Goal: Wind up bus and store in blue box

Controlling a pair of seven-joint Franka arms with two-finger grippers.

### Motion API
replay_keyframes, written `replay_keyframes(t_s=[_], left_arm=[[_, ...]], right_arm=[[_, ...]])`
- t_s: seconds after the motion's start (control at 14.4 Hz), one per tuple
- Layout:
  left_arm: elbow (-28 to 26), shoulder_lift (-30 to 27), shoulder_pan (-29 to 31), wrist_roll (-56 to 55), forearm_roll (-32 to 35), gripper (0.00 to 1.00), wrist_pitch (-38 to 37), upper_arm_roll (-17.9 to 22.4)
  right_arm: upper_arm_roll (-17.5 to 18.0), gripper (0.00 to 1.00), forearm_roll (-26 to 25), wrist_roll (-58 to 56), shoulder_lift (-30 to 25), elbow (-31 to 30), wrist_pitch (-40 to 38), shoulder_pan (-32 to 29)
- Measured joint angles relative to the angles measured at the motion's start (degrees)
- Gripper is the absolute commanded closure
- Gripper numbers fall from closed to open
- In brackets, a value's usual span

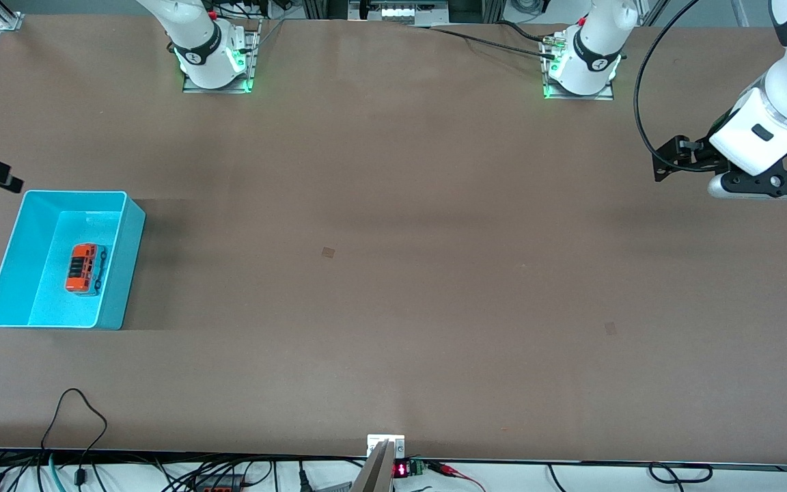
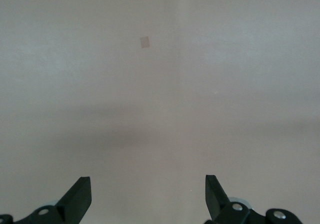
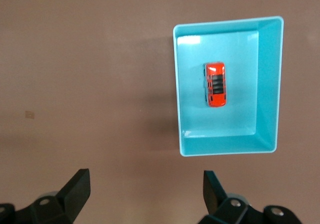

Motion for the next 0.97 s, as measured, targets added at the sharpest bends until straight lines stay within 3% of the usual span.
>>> replay_keyframes(t_s=[0.35,0.63,0.97], left_arm=[[0.3,0.1,-0.2,0.1,0.0,0.0,-0.1,0.0],[1.0,0.1,0.1,3.3,0.0,0.0,-0.2,0.5],[2.6,0.1,0.7,4.5,0.0,0.0,-5.0,1.3]], right_arm=[[0.6,0.0,-3.0,0.4,-6.5,-8.4,2.6,0.3],[0.6,0.0,-3.0,0.6,-10.6,-10.4,1.4,0.3],[0.6,0.0,-3.1,0.6,-10.8,-11.1,1.6,0.3]])
